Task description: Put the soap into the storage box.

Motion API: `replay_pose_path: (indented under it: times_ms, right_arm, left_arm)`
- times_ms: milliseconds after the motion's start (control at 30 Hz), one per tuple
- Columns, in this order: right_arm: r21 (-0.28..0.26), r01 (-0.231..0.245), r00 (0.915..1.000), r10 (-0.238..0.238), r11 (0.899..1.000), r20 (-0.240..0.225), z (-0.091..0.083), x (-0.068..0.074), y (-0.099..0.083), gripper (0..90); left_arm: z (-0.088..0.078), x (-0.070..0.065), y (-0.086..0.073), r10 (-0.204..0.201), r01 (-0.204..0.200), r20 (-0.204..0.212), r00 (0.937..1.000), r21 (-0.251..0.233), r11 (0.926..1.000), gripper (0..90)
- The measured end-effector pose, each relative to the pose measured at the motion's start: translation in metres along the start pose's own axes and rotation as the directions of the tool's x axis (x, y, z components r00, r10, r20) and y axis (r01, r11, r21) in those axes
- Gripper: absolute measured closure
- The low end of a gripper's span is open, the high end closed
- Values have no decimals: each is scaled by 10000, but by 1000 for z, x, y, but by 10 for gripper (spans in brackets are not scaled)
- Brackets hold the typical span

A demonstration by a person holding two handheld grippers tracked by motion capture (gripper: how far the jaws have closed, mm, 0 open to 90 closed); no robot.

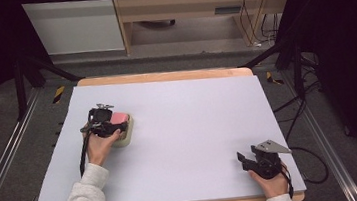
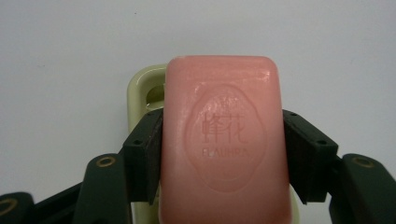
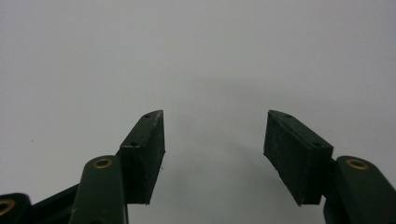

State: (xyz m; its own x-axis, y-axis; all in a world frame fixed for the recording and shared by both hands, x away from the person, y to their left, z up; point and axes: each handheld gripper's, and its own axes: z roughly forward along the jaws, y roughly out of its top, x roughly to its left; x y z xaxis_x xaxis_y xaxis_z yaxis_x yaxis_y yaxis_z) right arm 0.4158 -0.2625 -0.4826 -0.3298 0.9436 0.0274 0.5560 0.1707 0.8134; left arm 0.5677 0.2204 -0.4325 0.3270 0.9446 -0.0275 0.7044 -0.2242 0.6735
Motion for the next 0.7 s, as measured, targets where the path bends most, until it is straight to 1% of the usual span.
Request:
replay_pose_path:
  times_ms: [200,700]
  right_arm:
    - [-5,31,10000,-31,10000,16,0,0,0,383]
    - [-20,48,10000,-48,10000,19,0,0,0,383]
  left_arm:
    - [3,1,-2,-32,32,10,10000,45,10000,371]
    - [11,0,-6,11,-7,-169,9999,254,9997,371]
